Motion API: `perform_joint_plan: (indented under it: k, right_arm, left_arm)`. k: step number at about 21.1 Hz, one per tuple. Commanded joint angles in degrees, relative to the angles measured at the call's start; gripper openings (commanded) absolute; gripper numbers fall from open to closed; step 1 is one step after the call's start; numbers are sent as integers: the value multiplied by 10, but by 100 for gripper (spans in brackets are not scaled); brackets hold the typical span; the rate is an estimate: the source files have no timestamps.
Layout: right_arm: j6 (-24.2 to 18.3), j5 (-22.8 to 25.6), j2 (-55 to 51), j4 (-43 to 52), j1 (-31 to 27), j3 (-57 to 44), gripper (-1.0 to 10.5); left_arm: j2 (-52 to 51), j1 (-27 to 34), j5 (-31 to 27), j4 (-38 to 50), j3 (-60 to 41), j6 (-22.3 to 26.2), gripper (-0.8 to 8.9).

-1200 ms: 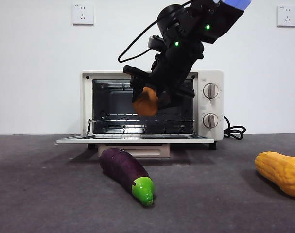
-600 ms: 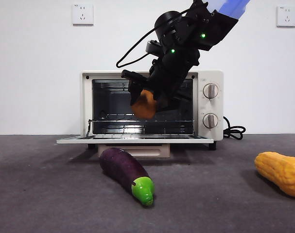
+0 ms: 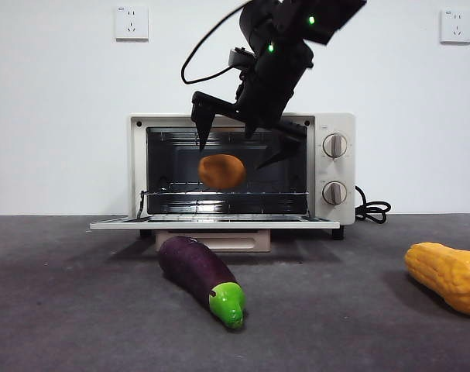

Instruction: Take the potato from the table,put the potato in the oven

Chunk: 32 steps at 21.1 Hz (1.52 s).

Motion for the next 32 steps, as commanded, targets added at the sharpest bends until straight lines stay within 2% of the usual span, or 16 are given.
perform_joint_plan:
  k: [1,6,8,10,12,14,15,16,21,24,27,30,32]
  right_arm:
    - [5,2,-4,-72,10,22,564]
    - [1,9,-52,-189,40,25,561]
    - [-12,17,-72,-229,53,25,519]
    - [-43,43,-110,-293,74,25,410]
    - [-58,91,-154,-357,96,25,386]
    - [-61,128,-206,-415,112,25,273]
    - [-61,130,-239,-439,119,25,130]
    - [-61,130,-269,-455,123,25,46]
    - [-73,129,-446,-486,134,25,28]
    - [-73,131,-530,-512,134,25,-8]
    - [-74,156,-584,-551,134,25,-8]
    - [-73,184,-617,-591,134,25,-8]
    - [-68,180,-636,-609,134,24,-5]
  left_arm:
    - [-1,-1,-1,1,-3,7,-6]
    - [0,-1,-11,1,-3,7,-6]
    - [2,-1,-12,1,-3,7,-6]
    - [8,-1,-12,1,-3,7,-6]
    - [17,-1,-12,1,-3,7,-6]
    - [32,-1,-12,1,-3,6,-6]
    - [42,-1,-9,1,-3,6,-6]
    - [53,-1,-9,1,-3,6,-6]
    - [137,-1,-28,1,-8,4,-6]
    - [167,-1,-39,13,-52,-5,-6]
    - [171,-1,-35,83,-135,-12,-6]
    - [171,1,-33,148,-216,-39,-6]
    - [172,5,-24,183,-265,-56,-6]
